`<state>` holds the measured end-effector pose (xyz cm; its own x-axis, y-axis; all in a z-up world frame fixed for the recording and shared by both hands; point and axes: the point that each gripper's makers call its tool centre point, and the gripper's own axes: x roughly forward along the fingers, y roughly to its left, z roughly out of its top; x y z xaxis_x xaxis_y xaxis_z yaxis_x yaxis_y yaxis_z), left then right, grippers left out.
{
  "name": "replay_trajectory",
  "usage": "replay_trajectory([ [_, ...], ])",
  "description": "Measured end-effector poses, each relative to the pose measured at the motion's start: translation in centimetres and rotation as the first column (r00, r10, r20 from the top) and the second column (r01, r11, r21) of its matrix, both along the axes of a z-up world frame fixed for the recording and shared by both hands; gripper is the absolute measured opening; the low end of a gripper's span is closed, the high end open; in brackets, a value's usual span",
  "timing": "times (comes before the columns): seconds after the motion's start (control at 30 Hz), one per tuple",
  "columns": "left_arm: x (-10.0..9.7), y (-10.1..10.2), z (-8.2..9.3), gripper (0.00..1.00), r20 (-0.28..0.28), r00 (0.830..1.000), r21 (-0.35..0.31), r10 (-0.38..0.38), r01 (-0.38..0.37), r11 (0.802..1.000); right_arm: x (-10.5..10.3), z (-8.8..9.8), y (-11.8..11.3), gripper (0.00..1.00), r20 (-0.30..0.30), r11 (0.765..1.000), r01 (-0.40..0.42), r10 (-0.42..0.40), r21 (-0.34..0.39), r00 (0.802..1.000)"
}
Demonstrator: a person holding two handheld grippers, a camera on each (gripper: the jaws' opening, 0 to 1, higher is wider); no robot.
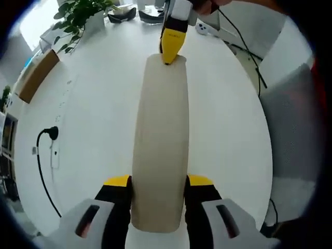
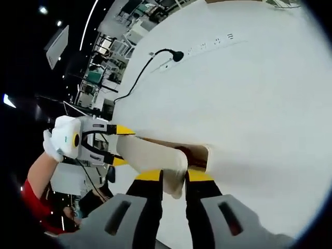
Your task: Arrange the utensils inside the cutlery case until each visible utensil rests in its matching compartment.
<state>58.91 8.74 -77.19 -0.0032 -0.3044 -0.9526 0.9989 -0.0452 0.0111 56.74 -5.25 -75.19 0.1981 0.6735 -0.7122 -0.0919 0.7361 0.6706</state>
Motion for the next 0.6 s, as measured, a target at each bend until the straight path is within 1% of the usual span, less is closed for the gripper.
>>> replay_trajectory([
  [0.1, 0.3, -0.2, -0.8, 0.41, -0.006, 1.0, 0.019, -0.009, 0.009, 1.0, 0.2, -0.6, -0.1, 0.13, -0.002, 1.0, 0.003, -0.003, -0.005, 1.0],
  [0.13, 0.3, -0.3, -0.9, 0.41, -0.011, 1.0, 0.027, -0.009, 0.009, 1.0, 1.0, -1.1, -0.5, 0.13, -0.003, 1.0, 0.005, -0.005, -0.012, 1.0],
  [0.2, 0.3, -0.5, -1.1, 0.41, -0.02, 1.0, 0.037, -0.011, 0.011, 0.999, 1.1, -1.4, -0.7, 0.13, -0.007, 1.0, 0.007, -0.008, -0.023, 1.0],
  [0.37, 0.4, -0.6, -1.4, 0.41, -0.024, 1.0, 0.04, -0.009, 0.01, 0.999, 0.8, -1.5, -0.9, 0.13, -0.01, 1.0, 0.019, -0.019, -0.023, 1.0],
  [0.4, 0.4, -0.6, -1.6, 0.41, -0.027, 1.0, 0.041, -0.005, 0.006, 0.999, 1.3, -1.8, -1.1, 0.13, -0.008, 1.0, 0.023, -0.024, -0.02, 1.0],
  [0.47, 0.0, -0.7, -1.7, 0.41, -0.044, 0.999, 0.043, 0.001, 0.0, 0.999, 1.3, -2.0, -1.2, 0.13, -0.016, 0.999, 0.031, -0.031, -0.02, 0.999],
  [0.53, 0.0, -0.7, -2.1, 0.41, -0.04, 0.999, 0.05, -0.003, 0.005, 0.999, 1.2, -2.2, -1.2, 0.13, -0.017, 0.999, 0.035, -0.035, -0.017, 0.999],
  [0.6, 0.2, -0.5, -2.4, 0.41, -0.018, 1.0, 0.062, -0.015, 0.016, 0.998, 1.2, -2.3, -1.0, 0.12, -0.015, 0.999, 0.043, -0.043, -0.006, 0.999],
])
